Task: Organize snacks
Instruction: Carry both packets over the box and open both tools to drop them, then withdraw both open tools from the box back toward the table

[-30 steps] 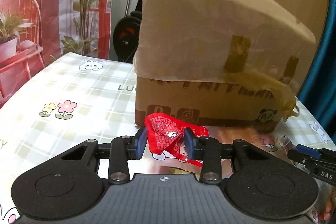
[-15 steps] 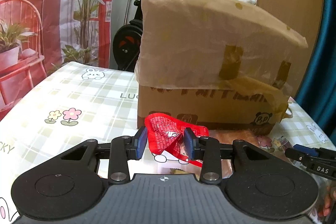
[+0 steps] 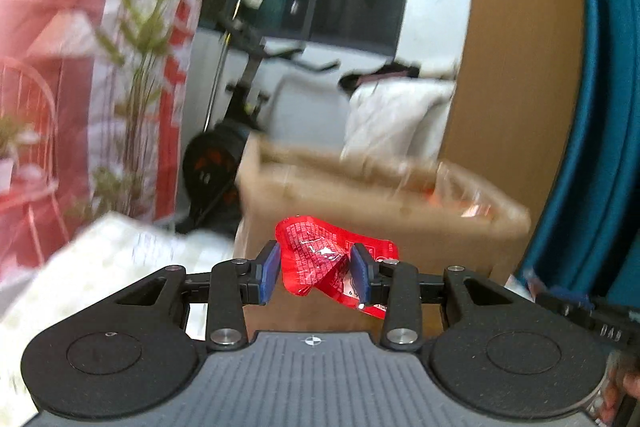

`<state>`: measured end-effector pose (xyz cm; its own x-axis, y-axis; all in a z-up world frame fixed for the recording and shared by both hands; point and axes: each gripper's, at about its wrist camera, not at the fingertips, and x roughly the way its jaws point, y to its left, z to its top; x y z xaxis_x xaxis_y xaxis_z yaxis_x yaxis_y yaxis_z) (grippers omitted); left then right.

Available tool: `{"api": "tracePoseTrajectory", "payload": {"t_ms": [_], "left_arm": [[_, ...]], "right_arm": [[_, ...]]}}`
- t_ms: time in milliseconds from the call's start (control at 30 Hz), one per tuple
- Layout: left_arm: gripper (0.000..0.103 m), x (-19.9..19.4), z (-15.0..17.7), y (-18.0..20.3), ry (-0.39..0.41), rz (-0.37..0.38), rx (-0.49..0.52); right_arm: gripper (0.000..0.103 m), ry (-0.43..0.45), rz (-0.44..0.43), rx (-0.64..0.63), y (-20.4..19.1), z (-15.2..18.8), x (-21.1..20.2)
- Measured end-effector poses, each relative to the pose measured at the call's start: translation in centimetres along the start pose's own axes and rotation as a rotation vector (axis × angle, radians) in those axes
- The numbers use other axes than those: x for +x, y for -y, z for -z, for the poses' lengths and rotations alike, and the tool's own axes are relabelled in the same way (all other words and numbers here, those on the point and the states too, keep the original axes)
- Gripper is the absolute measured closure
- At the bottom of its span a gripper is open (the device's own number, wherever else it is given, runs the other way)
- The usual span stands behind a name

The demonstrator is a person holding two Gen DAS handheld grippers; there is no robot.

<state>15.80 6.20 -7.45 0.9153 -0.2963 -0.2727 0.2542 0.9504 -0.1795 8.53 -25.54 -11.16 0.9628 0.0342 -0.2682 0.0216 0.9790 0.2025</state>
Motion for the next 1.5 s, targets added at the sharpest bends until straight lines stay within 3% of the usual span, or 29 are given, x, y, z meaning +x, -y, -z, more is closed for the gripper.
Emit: {"api": "tracePoseTrajectory", "payload": {"t_ms": [167,300,433,567,667,700,1033,1233,1500], "left_arm": [[0.062,1.6,-4.2,1.5,0.054,0.032,0.020],[0.062,4.7,-6.8,2.7,0.037,0.035,0.053],[0.062,8.2,-7.7,2.9,-0.019,0.016,0.060],[0.057,10.7,-7.6,3.0,-0.059,0.008,0.087],[0.033,11.1,-7.0,1.9,-0.088,0.007,0.072],[0.032,11.0,-6.7,1.6,-0.088,0.007,0.067],[0.030,5.7,-4.9,0.7,-0.098,0.027,0.118],[0.028,2.2,-3.7,-0.4,-0.173,0.035,0.060],[0.029,-0.6,-0.3,-2.0,-0.216,0.006,0.060]], "right_arm": [[0.068,0.069,-0.046,-0.039,-1.2,-6.0,1.5],[0.068,0.048,-0.076,-0.058,-2.5,-9.8,5.1],[0.067,-0.008,-0.091,-0.071,-4.1,-11.4,8.9],[0.064,-0.073,-0.088,-0.076,-5.7,-10.9,11.6],[0.049,-0.114,-0.062,-0.068,-6.5,-10.0,13.0],[0.047,-0.115,-0.066,-0.067,-6.8,-9.7,13.1],[0.037,-0.063,-0.124,0.011,-6.1,-8.6,8.3],[0.036,-0.040,-0.141,0.017,-6.5,-7.1,5.0],[0.036,-0.072,-0.123,0.087,-6.2,-3.6,3.0]]}}
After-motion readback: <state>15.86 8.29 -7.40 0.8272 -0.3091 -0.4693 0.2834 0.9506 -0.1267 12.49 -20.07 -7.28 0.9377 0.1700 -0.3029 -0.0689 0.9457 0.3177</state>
